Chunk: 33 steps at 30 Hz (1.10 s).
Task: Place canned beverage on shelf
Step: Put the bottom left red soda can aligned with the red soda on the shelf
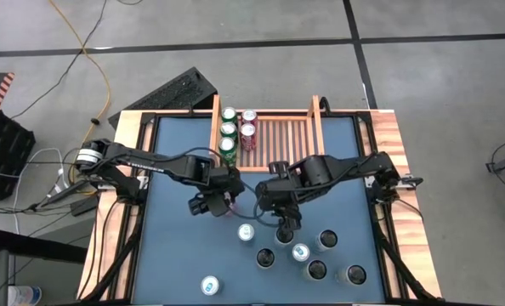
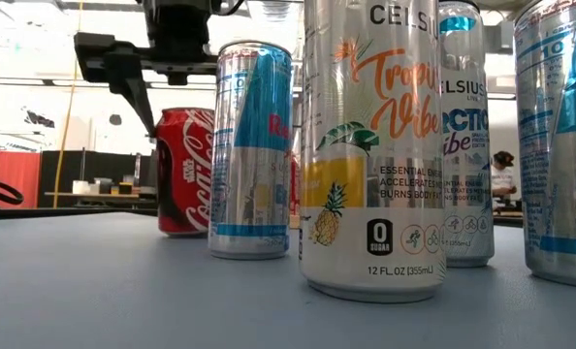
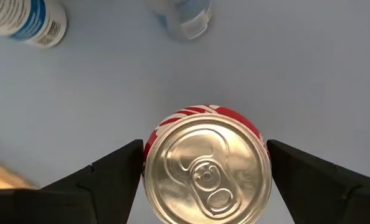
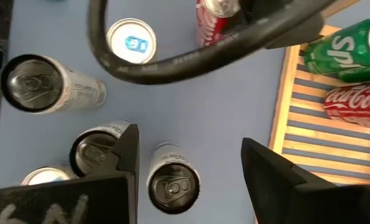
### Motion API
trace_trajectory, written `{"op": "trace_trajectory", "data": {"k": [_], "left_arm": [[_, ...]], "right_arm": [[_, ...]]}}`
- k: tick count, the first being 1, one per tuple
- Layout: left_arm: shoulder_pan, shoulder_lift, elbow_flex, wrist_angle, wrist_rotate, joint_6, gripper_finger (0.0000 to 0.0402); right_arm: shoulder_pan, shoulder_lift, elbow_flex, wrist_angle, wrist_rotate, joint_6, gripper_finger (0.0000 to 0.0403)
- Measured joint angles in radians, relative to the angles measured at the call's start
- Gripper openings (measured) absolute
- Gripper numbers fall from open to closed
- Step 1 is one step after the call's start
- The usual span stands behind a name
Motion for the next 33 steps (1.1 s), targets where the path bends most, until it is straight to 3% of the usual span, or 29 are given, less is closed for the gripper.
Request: {"op": "trace_trajectory", "data": {"k": [3, 13, 20, 28, 33], "left_arm": [[0.0, 0.0, 0.001, 0.008, -0.049, -0.01, 0.0326], [-0.006, 0.0, 0.004, 0.006, -0.051, -0.081, 0.034], [-0.026, 0.001, 0.146, -0.127, -0.122, -0.271, 0.0342], [-0.073, -0.06, 0.241, -0.373, -0.088, -0.542, 0.0342], [-0.209, -0.18, 0.242, -0.405, -0.208, -0.75, 0.0342]], "right_arm": [[-0.003, 0.0, 0.0, 0.001, -0.035, 0.001, 0.0187], [-0.007, 0.0, 0.0, 0.001, -0.039, 0.021, 0.021], [-0.014, 0.0, 0.0, 0.019, -0.038, -0.031, 0.0232], [-0.02, 0.0, 0.0, 0.153, -0.047, -0.353, 0.0229], [-0.054, 0.011, 0.0, 0.309, -0.145, -0.547, 0.0225]]}}
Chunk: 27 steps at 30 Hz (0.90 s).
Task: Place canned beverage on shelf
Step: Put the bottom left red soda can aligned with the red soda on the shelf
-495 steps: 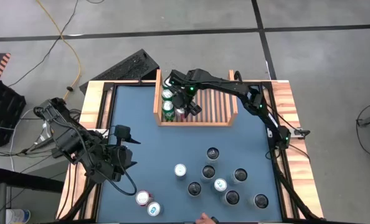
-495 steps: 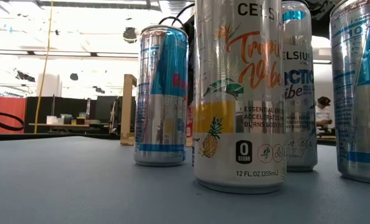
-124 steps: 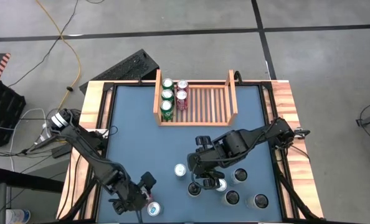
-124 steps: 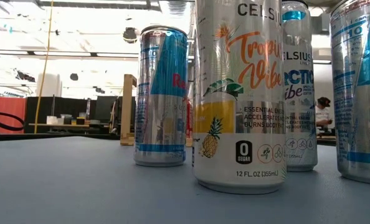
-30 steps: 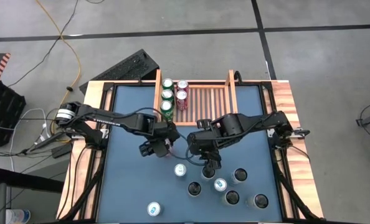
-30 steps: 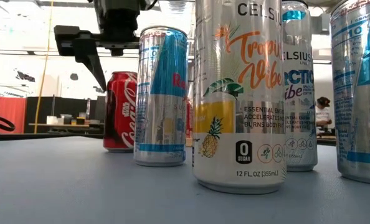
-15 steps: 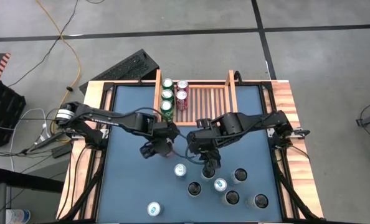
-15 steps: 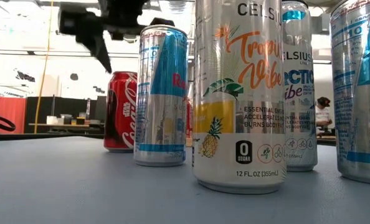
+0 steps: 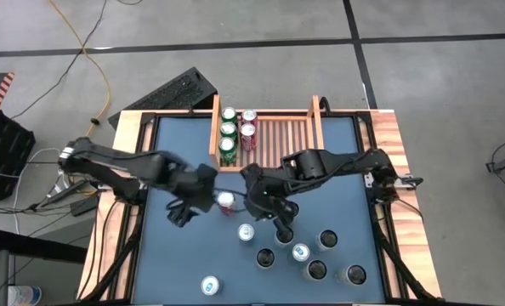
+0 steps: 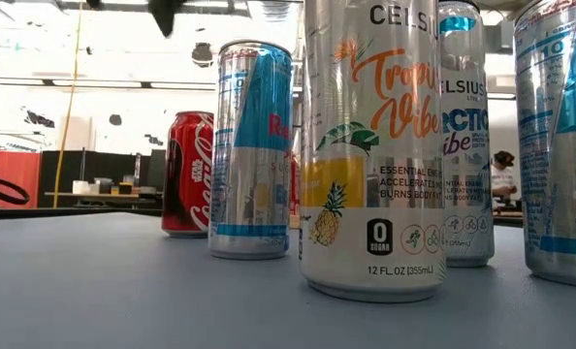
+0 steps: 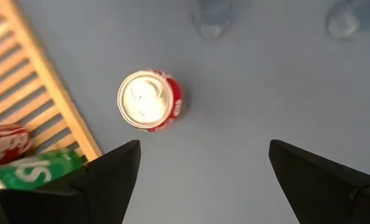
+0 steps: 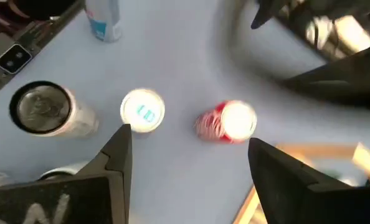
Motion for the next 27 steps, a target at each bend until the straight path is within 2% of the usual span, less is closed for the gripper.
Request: {"op": "trace_trajectory", "data": {"k": [5, 8, 12, 16, 18, 27], "left_arm": [[-0.188, -0.11, 0.0, 0.047, -0.181, -0.274, 0.0342], [-0.302, -0.146, 0.0, 0.09, -0.287, -0.408, 0.0342], [-0.44, -0.157, 0.0, 0.131, -0.43, -0.466, 0.0342], [-0.518, -0.153, 0.0, 0.133, -0.541, -0.518, 0.0342], [-0.533, -0.147, 0.0, 0.133, -0.572, -0.551, 0.0341], [-0.55, -0.142, 0.0, 0.133, -0.584, -0.623, 0.0341]], "right_arm": [[-0.048, 0.036, -0.001, 0.053, -0.03, -0.195, 0.0225], [-0.093, 0.074, 0.0, 0.113, -0.068, -0.218, 0.0225], [-0.141, 0.157, 0.001, 0.142, -0.094, -0.228, 0.0225], [-0.166, 0.232, -0.001, 0.138, -0.096, -0.277, 0.0225], [-0.17, 0.255, -0.001, 0.142, -0.096, -0.316, 0.0225], [-0.152, 0.273, 0.001, 0.158, -0.065, -0.565, 0.0227]]}}
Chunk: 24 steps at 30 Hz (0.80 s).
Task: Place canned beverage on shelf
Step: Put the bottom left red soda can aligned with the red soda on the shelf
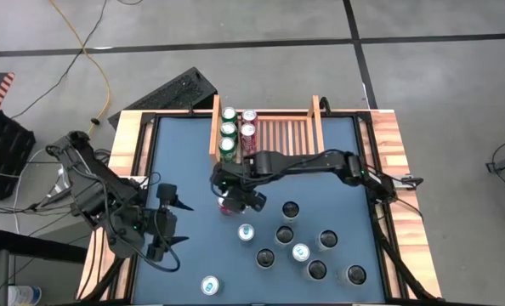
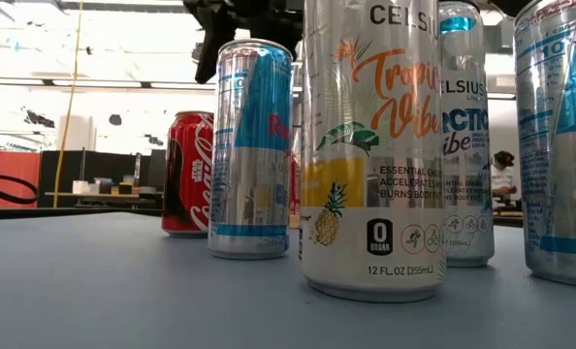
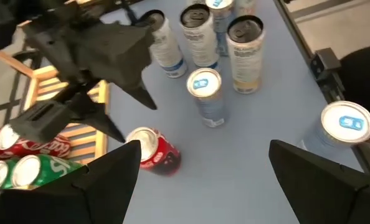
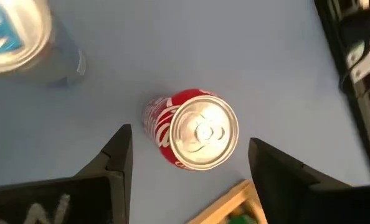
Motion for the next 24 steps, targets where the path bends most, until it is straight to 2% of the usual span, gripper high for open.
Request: {"op": "trace_trajectory", "data": {"k": [12, 24], "left_arm": [[0.0, 0.0, 0.0, 0.0, -0.02, -0.065, 0.0341], [0.0, 0.0, 0.0, 0.003, -0.02, -0.14, 0.0341]], "right_arm": [[0.019, 0.005, 0.0, 0.027, -0.006, -0.269, 0.0243], [-0.015, 0.071, 0.0, 0.09, -0.05, -0.364, 0.0243]]}}
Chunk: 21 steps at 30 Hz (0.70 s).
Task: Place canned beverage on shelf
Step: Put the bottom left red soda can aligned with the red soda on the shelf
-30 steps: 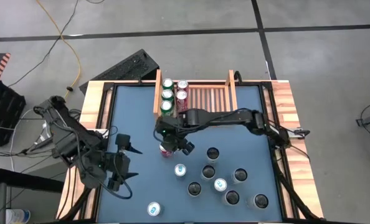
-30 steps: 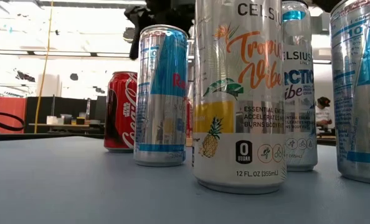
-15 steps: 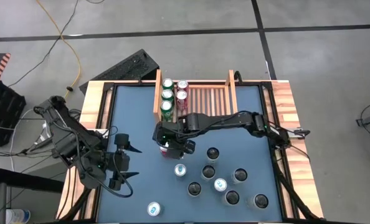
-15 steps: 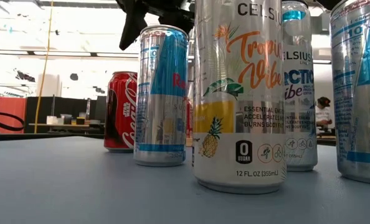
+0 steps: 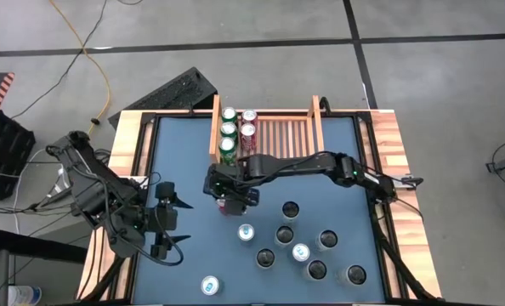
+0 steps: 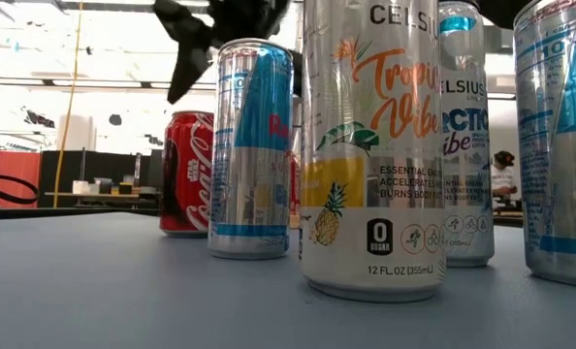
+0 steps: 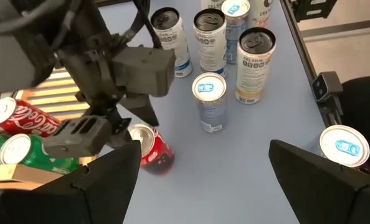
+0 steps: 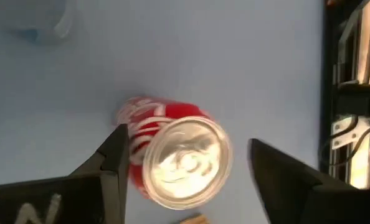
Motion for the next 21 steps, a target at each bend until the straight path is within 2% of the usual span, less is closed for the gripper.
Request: {"op": "trace_trajectory", "data": {"k": [6, 21], "left_arm": [[0.0, 0.0, 0.0, 0.006, -0.002, -0.013, 0.0341], [0.0, 0.0, 0.0, 0.005, -0.005, -0.017, 0.0341]], "right_arm": [[-0.004, 0.016, -0.001, 0.007, 0.031, -0.032, 0.0243], [-0.023, 0.036, 0.0, 0.033, 0.031, -0.025, 0.0237]]}}
